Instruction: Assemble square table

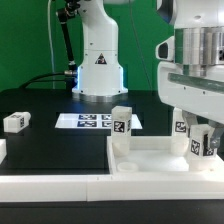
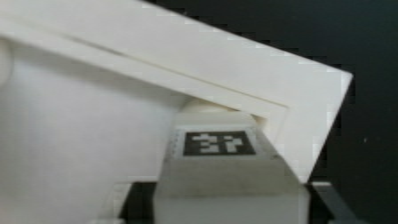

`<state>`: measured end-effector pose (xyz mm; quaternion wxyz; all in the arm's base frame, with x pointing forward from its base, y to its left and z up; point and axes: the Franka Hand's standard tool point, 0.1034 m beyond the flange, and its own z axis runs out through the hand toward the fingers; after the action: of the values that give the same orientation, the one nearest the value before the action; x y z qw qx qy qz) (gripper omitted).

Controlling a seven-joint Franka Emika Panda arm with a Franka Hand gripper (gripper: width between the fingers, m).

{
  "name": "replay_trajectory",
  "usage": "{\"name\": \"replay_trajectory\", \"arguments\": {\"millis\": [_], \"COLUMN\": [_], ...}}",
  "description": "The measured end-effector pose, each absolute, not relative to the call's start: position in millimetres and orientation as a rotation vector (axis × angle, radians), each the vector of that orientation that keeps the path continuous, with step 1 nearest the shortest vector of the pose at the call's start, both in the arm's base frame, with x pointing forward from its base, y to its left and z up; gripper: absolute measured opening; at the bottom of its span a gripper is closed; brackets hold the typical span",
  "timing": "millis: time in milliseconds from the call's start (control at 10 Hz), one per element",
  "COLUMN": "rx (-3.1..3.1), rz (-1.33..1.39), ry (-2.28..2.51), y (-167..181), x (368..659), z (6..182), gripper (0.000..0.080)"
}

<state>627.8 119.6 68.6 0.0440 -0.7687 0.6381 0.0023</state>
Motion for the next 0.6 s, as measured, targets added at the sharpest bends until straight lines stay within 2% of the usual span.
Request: {"name": "replay_trajectory", "arguments": {"millis": [200,500,600], "rx": [-2.028,-1.776,-1.772], "rz": [0.019,0.022,0.019], "ry": [2.262,2.477,2.483], "y": [119.3,115.6,114.5], "x": [629.5,628.8,628.4], "z": [68.5,68.9,68.6], "gripper": [0.0290,0.0290,0.0335]}}
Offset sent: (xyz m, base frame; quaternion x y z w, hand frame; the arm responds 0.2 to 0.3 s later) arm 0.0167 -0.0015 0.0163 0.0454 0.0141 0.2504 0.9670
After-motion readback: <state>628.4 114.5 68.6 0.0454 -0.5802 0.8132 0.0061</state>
